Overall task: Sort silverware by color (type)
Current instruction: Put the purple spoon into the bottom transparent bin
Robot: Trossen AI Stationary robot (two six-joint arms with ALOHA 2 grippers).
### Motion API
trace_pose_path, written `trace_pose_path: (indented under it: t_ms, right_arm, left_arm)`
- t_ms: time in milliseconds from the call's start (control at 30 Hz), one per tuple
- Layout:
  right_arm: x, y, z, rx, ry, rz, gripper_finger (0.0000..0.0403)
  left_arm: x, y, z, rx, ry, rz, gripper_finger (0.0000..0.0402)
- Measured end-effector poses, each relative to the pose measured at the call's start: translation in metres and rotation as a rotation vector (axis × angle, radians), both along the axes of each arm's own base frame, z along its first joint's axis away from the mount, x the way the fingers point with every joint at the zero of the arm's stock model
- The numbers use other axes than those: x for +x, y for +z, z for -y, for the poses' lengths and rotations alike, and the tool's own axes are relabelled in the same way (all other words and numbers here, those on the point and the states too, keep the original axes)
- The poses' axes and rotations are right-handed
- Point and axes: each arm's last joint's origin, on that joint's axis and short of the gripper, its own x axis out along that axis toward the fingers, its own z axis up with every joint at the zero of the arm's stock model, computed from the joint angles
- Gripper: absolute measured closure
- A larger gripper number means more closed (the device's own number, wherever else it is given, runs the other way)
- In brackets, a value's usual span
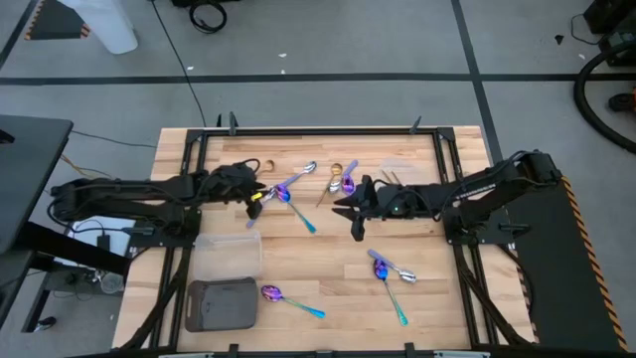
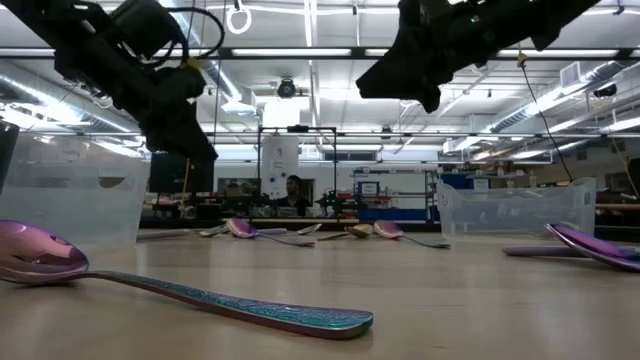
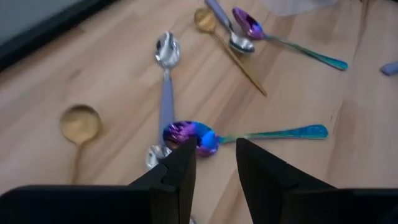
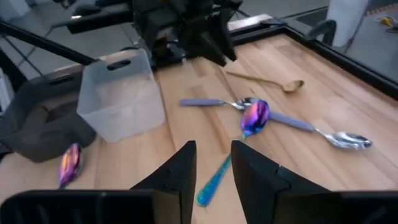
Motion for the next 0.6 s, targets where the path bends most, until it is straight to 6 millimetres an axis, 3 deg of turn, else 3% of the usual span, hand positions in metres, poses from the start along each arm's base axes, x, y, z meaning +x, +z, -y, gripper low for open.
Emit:
trace_pose_path:
  t_ms: [300, 600]
  right_arm:
    - [-0.006, -0.016, -0.011, -0.036, -0.03, 0.08, 0.0316]
    - [0.009, -0.046, -0.014, -0.044, -0.014, 0.023, 0.0318]
  left_arm:
    - [0.008, -0.013, 0.001, -0.128, -0.029, -0.076, 0.0281]
    - [0.024, -0.011, -0.001, -0.192, 0.018, -0.25, 0.0281]
